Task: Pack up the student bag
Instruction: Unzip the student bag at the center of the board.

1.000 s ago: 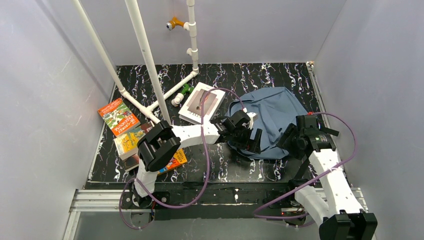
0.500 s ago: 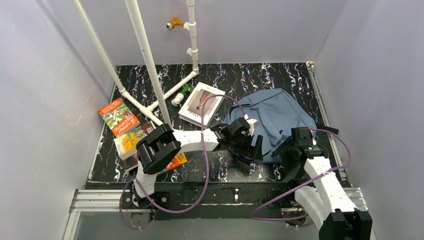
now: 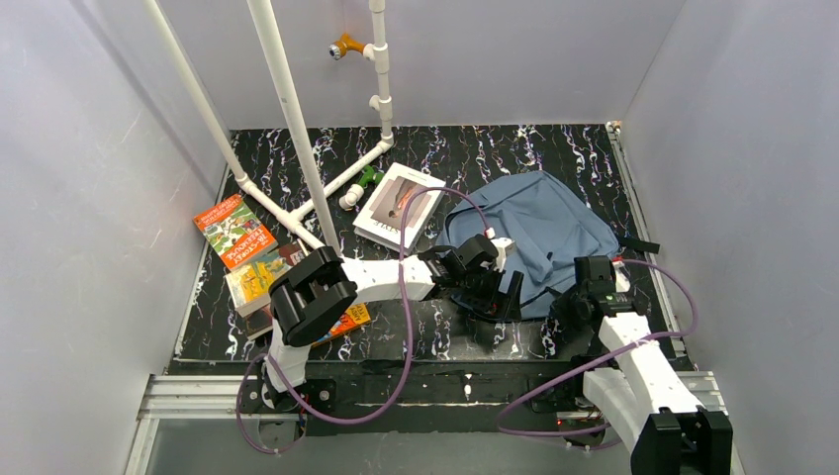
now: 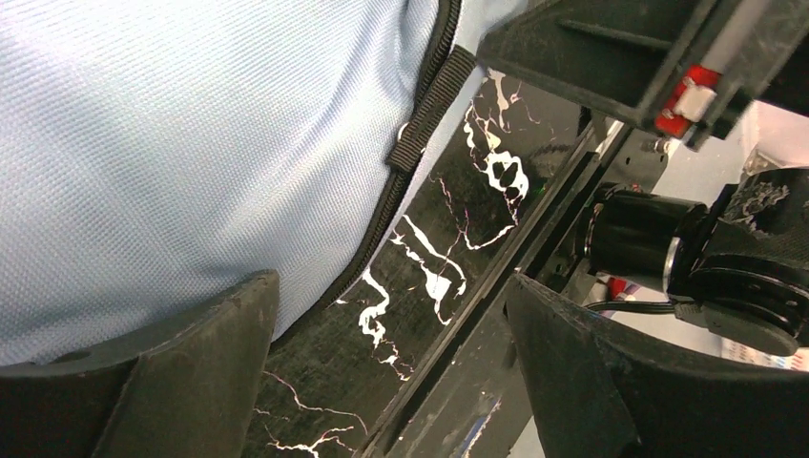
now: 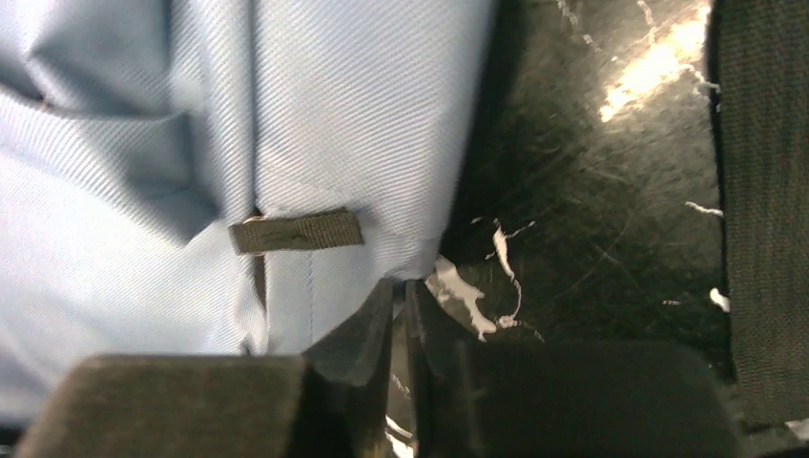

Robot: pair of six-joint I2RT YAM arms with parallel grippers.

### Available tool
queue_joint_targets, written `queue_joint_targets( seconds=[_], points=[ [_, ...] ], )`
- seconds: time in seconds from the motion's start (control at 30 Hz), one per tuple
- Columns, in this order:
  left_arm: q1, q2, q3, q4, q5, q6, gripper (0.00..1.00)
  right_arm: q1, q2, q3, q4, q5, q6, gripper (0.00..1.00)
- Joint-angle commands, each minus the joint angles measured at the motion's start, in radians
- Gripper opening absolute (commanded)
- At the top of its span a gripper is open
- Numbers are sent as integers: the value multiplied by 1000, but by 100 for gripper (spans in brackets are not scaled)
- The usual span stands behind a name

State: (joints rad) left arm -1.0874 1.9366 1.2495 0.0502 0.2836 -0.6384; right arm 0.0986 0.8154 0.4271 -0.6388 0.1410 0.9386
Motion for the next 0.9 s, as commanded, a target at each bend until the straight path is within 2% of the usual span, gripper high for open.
queue_joint_targets(
  seconds=[0.0,0.17,0.4,0.73,0.87],
  points=[
    [-16,-46,18,-152,-45,52,90,-2,-30,-38,142,27,-36,3],
    [-16,-38,131,-249,-123,138,91,-1,-136,-24,163,-28,-157,1],
    [-16,94,342,-338,-169,194,77,-2,-213,-1,105,-17,-198,1],
    [-8,228,535,-390,-175,154,65,-1,-228,6,98,-28,-206,1],
    [-9,277,599,-418,-195,151,55,-1,-225,2,98,-46,-208,1]
  ],
)
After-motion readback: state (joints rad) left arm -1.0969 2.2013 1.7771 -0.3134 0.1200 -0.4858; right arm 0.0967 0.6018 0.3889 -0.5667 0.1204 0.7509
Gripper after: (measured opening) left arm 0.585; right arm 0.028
